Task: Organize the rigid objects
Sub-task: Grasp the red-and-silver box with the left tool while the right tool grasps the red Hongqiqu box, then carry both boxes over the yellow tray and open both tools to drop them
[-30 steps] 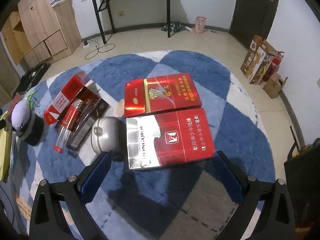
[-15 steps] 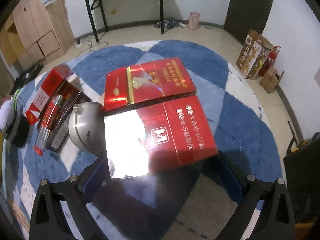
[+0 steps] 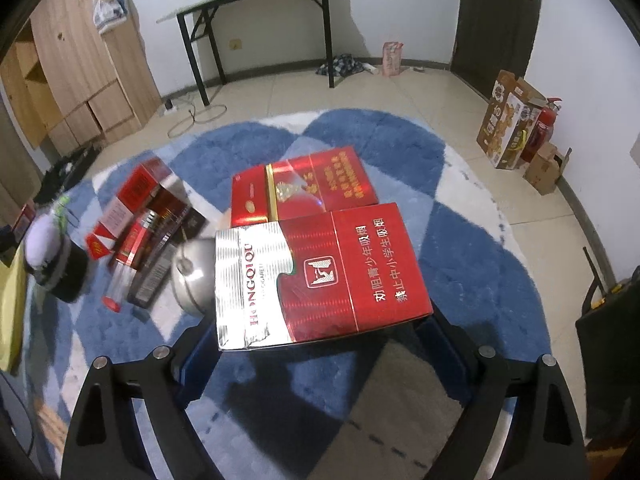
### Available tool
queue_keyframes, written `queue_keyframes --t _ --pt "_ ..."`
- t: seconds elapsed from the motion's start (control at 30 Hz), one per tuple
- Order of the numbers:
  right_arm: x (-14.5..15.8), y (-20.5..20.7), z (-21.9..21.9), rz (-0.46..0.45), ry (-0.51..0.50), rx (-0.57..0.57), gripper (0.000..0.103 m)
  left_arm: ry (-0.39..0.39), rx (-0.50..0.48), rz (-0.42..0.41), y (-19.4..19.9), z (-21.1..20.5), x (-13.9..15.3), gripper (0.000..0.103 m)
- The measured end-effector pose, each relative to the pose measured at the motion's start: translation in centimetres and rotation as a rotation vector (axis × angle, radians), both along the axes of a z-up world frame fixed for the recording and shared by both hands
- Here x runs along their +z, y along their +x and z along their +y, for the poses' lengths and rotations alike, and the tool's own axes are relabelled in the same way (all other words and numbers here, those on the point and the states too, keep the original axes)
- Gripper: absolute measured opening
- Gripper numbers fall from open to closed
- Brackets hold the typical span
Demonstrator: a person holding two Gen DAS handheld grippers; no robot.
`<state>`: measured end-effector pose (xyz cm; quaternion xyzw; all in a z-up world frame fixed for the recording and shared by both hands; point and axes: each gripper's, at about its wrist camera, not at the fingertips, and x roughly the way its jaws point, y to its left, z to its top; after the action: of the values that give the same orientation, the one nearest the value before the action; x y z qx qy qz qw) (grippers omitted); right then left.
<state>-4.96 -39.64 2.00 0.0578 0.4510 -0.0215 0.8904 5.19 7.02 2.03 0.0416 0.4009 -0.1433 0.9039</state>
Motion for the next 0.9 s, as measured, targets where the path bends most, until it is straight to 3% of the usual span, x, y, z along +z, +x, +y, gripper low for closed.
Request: queue_keyframes --t 0.3,0.43,0.53,0.63,0.73,0.83,0.9 --pt "2.9 -3.5 -0.1 -0.049 0.017 0.003 0.091 -0.134 0.105 -0.043 -3.1 4.9 4.0 0.059" --pt "6.7 -5.6 3.8 -0.115 0.003 0.124 0.091 -0.159 0.202 -0.093 -5.9 11.1 6.9 0.059" --pt "9.6 -6.4 10.5 -0.170 0.025 0.322 0.091 -0.097 0.284 -0.077 -7.8 16.6 6.9 0.059" --pt "10.9 -6.3 19.2 -0.191 0.061 0.503 0.091 -0.056 0.375 -0.025 -8.8 21.1 4.8 0.059" --pt "10.0 -5.2 28.9 -0.178 0.096 0.657 0.091 -0.060 0.430 0.043 -8.1 23.8 1.4 0.059" --pt "7.4 -3.7 38.3 -0.104 0.128 0.769 0.091 -0.182 0.450 0.120 -6.8 26.2 -2.2 0.059" --pt "5.4 -3.3 43.9 -0.044 0.144 0.837 0.091 -0.175 0.466 0.145 -6.5 27.3 -3.7 0.059"
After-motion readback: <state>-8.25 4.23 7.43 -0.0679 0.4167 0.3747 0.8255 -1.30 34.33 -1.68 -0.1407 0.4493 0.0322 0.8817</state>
